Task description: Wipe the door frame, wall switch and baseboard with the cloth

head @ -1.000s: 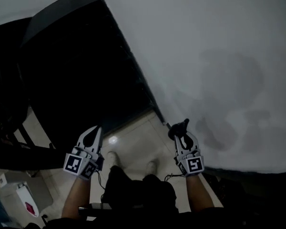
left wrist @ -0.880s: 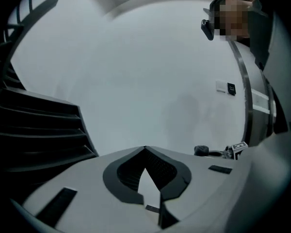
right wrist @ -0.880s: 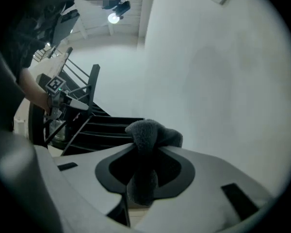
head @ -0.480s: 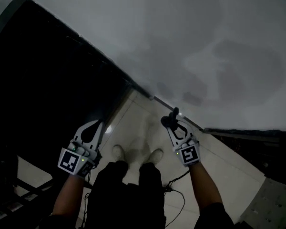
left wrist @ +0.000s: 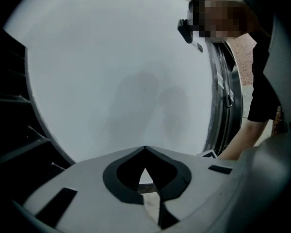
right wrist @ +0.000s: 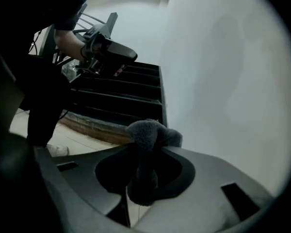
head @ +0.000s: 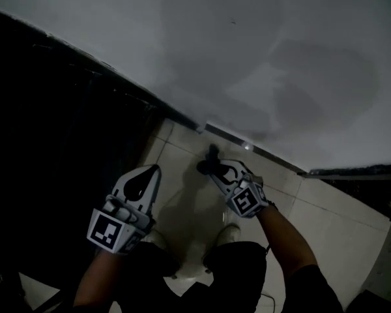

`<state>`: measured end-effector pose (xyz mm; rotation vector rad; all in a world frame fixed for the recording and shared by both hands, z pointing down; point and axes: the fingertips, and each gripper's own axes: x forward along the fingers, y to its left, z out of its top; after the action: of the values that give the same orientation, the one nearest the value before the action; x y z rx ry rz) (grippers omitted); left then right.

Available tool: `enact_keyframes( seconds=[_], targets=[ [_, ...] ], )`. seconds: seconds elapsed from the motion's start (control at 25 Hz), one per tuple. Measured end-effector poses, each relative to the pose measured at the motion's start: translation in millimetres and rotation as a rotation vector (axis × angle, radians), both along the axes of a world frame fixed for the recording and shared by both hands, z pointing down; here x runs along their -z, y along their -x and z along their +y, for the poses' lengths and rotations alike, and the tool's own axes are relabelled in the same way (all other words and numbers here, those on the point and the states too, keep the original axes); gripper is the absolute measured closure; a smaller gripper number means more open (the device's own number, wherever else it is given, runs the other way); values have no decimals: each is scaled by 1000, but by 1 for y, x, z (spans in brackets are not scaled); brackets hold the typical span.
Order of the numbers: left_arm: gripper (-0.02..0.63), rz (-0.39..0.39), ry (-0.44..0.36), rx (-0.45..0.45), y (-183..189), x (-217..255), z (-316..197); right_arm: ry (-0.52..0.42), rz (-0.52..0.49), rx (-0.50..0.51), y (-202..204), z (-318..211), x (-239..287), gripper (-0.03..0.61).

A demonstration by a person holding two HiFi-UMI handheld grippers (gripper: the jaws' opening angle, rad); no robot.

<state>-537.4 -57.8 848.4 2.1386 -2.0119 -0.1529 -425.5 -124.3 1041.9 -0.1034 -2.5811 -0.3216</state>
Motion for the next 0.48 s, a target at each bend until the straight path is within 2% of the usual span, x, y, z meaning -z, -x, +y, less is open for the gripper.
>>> enact_keyframes(
  seconds=[0.12, 0.24, 0.36, 0.48],
  targets=[
    [612, 55, -14, 24, 19, -72, -19, 61, -22, -75, 30, -28, -88, 494],
    [612, 84, 7, 34, 25, -117, -26, 146, -37, -182, 55, -55, -162, 494],
    [612, 59, 37, 45, 22, -139, -37, 119, -7, -250, 77, -84, -212, 494],
    [612, 51, 65, 66, 17, -151, -46, 96, 29, -319, 86, -107, -237, 494]
  ],
)
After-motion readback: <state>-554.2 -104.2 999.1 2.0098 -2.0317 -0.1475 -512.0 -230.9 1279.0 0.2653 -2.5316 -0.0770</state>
